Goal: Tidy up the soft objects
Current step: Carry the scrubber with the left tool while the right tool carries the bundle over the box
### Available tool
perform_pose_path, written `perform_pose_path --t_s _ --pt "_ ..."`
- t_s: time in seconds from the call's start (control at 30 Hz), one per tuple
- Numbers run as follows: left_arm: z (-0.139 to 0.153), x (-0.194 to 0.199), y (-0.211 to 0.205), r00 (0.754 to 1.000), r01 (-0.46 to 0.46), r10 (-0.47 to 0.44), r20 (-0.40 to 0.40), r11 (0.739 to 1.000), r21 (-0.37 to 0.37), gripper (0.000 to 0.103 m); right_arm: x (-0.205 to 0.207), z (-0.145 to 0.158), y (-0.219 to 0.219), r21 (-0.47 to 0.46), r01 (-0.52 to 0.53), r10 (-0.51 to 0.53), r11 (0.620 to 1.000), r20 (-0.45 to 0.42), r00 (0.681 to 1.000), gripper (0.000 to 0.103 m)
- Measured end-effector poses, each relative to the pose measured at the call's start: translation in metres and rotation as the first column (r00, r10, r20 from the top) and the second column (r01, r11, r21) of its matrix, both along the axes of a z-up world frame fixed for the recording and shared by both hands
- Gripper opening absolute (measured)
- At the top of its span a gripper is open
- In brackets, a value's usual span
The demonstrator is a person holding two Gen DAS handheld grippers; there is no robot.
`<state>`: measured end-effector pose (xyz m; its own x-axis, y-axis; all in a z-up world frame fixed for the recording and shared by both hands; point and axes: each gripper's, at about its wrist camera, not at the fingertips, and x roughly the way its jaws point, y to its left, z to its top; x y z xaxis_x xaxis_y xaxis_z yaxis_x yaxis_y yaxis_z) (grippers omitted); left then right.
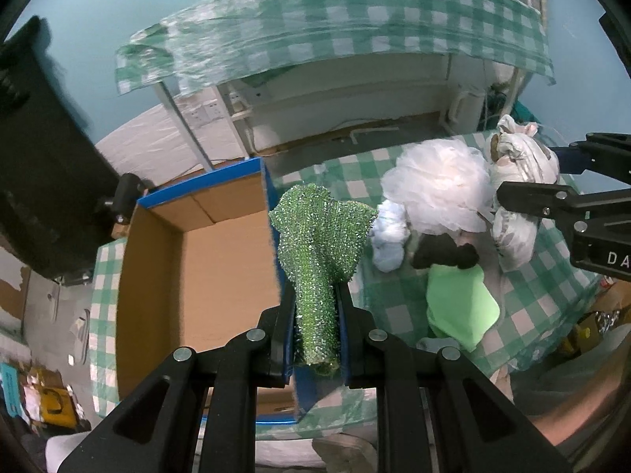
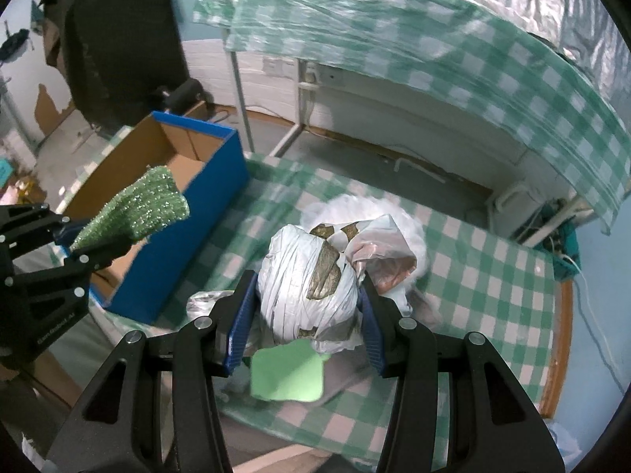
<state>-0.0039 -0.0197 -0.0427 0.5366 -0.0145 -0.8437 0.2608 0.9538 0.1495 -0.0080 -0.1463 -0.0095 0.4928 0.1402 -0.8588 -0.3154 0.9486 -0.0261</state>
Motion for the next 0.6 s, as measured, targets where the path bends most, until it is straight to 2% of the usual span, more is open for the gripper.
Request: perform_pose_path --t_s 0.33,0.6 --pt "0.002 0.004 0.046 0.995 -0.096 0.097 0.013 0.995 -0.017 0.018 0.016 0.005 0.059 0.011 -0.086 0.086 0.996 0.008 0.996 0.048" --pt "-0.006 0.009 0.089 0.982 -0.187 0.187 -0.002 0.982 -0.032 0.018 0.03 0.0 0.115 0.001 -0.167 0.167 0.986 0.005 0.986 0.048"
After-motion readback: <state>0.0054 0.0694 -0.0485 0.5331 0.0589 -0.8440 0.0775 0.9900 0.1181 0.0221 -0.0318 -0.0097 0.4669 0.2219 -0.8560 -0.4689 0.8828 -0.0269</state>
